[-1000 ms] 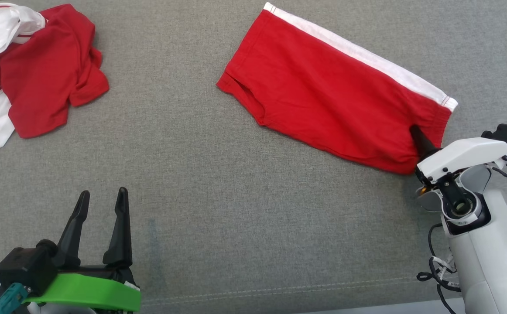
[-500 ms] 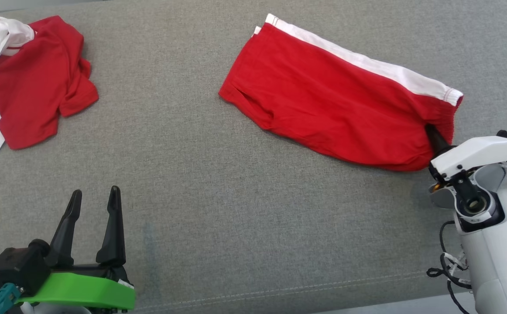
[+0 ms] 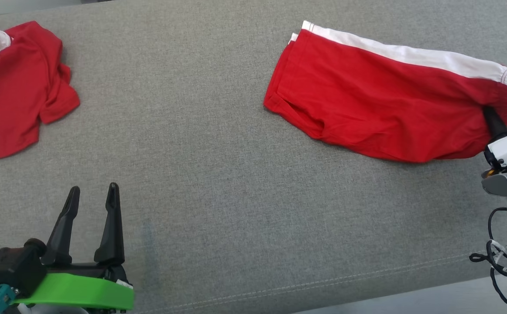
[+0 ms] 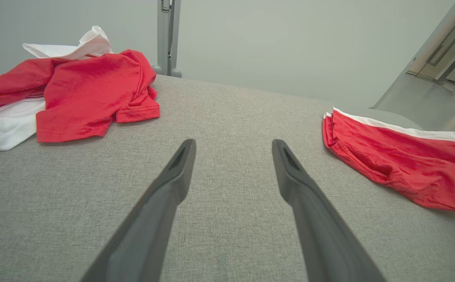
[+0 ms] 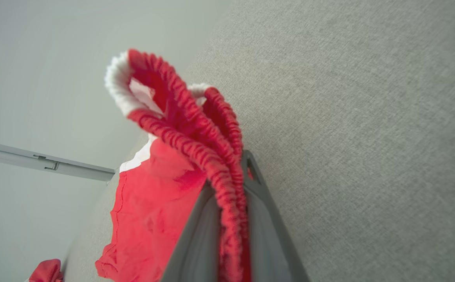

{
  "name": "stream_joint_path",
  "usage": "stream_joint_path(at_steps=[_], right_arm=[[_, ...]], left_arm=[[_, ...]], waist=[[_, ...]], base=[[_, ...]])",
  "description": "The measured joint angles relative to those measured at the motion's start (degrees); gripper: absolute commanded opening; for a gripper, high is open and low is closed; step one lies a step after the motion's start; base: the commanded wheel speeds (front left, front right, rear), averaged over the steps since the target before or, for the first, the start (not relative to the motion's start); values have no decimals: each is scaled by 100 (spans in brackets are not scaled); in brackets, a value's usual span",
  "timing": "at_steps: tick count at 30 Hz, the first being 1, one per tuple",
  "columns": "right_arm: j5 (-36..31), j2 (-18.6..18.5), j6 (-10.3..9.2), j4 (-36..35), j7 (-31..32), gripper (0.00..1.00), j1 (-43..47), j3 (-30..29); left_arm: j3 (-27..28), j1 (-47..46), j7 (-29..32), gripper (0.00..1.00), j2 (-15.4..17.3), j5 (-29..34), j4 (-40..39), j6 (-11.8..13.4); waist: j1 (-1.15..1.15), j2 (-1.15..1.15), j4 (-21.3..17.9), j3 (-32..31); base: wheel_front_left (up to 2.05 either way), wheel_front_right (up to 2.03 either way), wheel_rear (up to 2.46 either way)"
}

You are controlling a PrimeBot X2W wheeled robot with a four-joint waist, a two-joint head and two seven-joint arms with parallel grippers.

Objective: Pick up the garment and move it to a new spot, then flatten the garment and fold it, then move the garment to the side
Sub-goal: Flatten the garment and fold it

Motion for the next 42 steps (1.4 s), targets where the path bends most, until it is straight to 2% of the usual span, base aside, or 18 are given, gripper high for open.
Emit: stream_joint_path(at_steps=[4,8,17,26,35,42], right_arm=[[200,137,0,-196,102,0,-17,-63],[402,449,-1,-378,253,0,-179,35],[332,879,-2,-513,350,0,-780,453],[53,917,-2,-105,342,0,-1252,396],[-236,978,-2,272,343,0,-1650,781],[-378,969,-2,541,289,0,-1829,783]], left_arm=[[-111,-9,42,100,-5,0,-48,-1],[-197,-29,86,100,-20,-3,-59,-11],[-266,-59,143,100,-20,-3,-44,-54],[-356,-154,194,100,-36,-3,-60,-55],[-371,-244,194,100,-59,-3,-34,-62],[-427,-304,193,100,-97,-3,4,-104]], waist=[[0,0,-7,91],[0,0,57,155],[0,0,315,222],[0,0,578,356],[0,0,788,484],[0,0,852,499]], base=[[0,0,0],[0,0,0],[0,0,0],[0,0,0],[0,0,0],[0,0,0]])
